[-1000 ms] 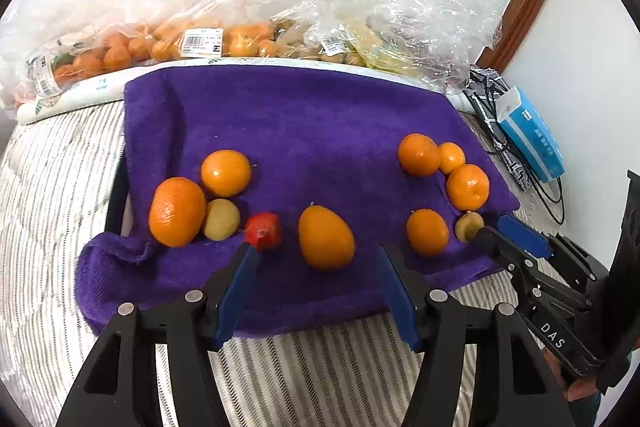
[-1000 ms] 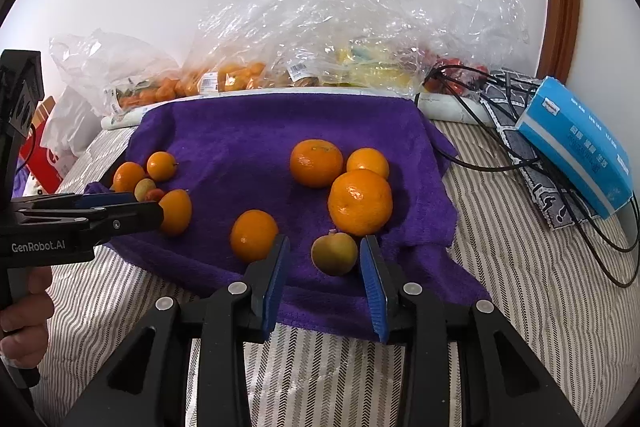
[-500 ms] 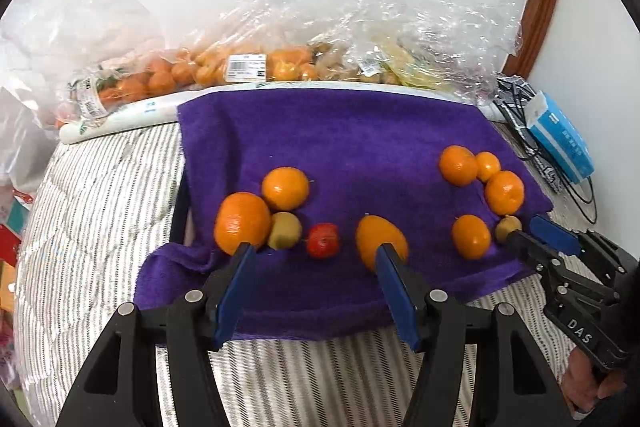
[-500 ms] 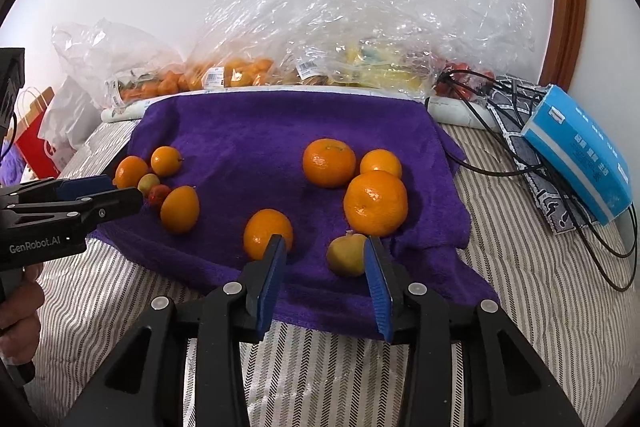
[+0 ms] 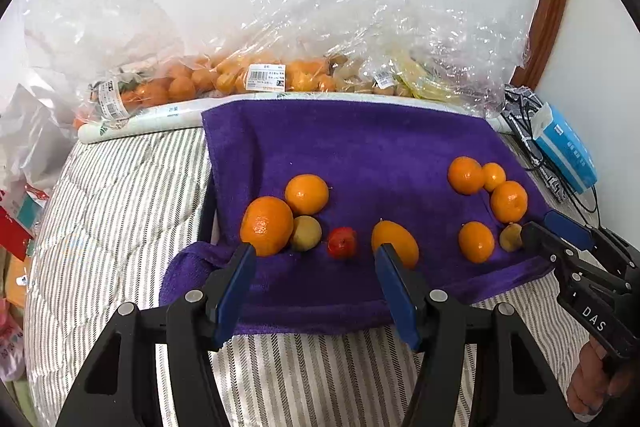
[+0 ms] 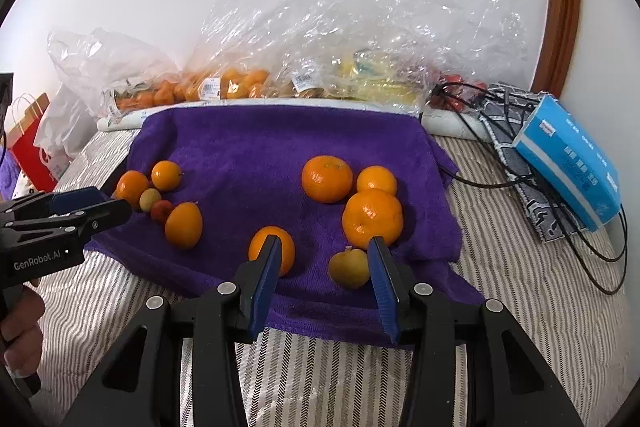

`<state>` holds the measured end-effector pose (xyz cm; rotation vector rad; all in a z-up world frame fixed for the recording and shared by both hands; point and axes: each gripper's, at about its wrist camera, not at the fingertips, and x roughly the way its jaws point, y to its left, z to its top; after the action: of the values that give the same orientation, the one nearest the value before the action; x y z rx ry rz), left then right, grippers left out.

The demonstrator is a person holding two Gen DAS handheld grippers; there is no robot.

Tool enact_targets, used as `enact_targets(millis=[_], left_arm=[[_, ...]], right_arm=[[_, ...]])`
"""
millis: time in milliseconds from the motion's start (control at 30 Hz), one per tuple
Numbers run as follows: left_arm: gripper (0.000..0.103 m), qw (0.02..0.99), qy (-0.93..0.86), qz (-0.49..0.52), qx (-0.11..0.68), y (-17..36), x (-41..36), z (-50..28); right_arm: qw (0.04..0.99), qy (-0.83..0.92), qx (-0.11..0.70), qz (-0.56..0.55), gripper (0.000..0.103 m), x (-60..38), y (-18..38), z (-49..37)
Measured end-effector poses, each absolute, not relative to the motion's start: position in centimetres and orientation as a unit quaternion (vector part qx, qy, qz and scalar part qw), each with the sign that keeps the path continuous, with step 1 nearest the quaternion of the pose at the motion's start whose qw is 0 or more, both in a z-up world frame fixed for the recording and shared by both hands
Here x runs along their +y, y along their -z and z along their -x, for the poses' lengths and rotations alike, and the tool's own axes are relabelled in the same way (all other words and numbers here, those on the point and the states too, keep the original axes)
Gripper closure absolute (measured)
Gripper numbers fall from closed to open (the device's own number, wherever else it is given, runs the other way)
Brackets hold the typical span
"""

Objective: Organize fruits
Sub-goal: 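Withdraw both open tools from the towel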

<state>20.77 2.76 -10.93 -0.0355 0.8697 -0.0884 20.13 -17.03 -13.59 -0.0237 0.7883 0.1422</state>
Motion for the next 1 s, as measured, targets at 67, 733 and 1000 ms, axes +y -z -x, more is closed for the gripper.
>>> enact_targets(millis=[67, 733, 1000], left_arm=[[0.043, 0.908, 0.04, 0.019, 0.417, 10.4, 2.8, -20.3], [0.029, 0.938, 0.014, 0.023, 0.346, 4.5, 3.0, -13.3], [0.021, 0.948, 0.003, 0.026, 0.317, 2.8, 3.0, -9.8]], right_arm=[[0.92, -0.068, 0.386, 0.008, 0.057, -17.1, 13.1, -20.0], [0.934, -0.064, 0.35, -0.019, 0.043, -18.1, 7.2, -14.2], [0.948, -0.056, 0.312, 0.0, 0.013, -17.9, 5.1, -10.7]])
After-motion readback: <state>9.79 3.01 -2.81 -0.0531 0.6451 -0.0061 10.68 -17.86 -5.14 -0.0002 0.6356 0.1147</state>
